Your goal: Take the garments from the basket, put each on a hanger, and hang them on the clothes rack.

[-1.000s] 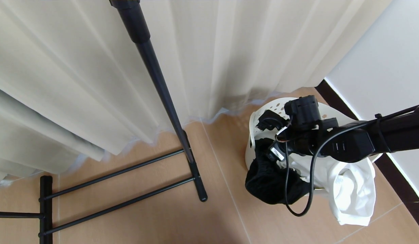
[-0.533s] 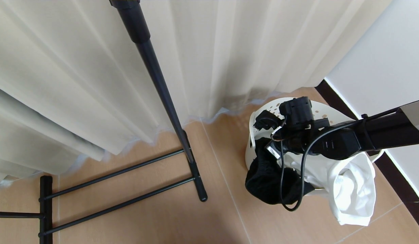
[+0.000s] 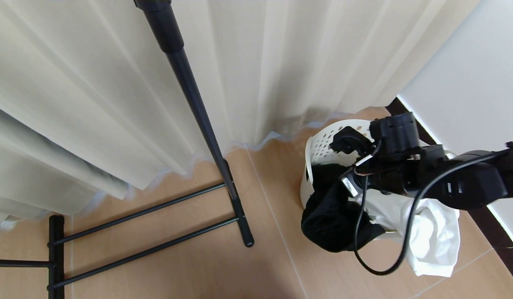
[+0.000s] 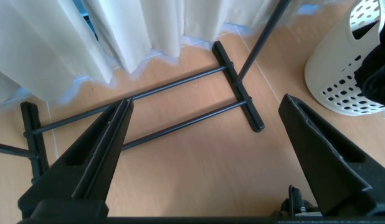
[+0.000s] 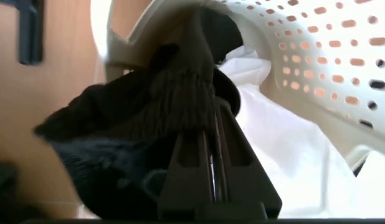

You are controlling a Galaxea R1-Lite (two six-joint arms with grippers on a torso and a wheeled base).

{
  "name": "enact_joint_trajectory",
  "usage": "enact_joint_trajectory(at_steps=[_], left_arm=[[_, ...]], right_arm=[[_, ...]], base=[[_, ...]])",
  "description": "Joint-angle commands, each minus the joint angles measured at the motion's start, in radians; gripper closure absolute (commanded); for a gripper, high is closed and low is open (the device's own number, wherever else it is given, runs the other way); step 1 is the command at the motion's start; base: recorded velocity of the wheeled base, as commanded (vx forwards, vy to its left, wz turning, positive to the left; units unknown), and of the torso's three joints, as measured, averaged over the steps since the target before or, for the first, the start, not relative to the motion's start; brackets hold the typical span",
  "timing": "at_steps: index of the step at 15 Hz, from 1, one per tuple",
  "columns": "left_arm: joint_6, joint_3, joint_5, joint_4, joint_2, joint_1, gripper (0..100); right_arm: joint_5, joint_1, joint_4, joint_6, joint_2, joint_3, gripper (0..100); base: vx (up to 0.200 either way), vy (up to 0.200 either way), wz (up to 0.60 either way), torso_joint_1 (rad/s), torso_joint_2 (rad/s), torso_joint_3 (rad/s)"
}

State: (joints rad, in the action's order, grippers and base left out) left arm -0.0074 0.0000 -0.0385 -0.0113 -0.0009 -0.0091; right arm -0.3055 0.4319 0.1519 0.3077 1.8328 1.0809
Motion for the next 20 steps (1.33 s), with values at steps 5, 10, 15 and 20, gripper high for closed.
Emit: enact_joint_trajectory(at_steps=[5,10,15,20], left_arm=[[0.000,0.000,0.000,0.001,0.001,0.000,0],[0.000,0.000,0.000,-0.001,0.001,0.000,0],[0.004,0.000,-0.003,-0.003,0.001,-0.002,0],[0.004,0.000,-0.003,-0.003,0.001,-0.002,0]], right_arm=[[0.006,0.168,0.012,-0.131,-0.624,-0.291,100],[0.131,0.202,0.024,-0.208,-0.799,-0.374,100],[0.141,0.200,0.021,-0.208,-0.791,-0.383,100],[0.143,0.200,0.023,-0.209,-0.785,-0.389,100]], base=[[0.000,0.000,0.00,0.000,0.00,0.000],[0.000,0.000,0.00,0.000,0.00,0.000],[0.000,0.000,0.00,0.000,0.00,0.000],[0.000,0.000,0.00,0.001,0.00,0.160]])
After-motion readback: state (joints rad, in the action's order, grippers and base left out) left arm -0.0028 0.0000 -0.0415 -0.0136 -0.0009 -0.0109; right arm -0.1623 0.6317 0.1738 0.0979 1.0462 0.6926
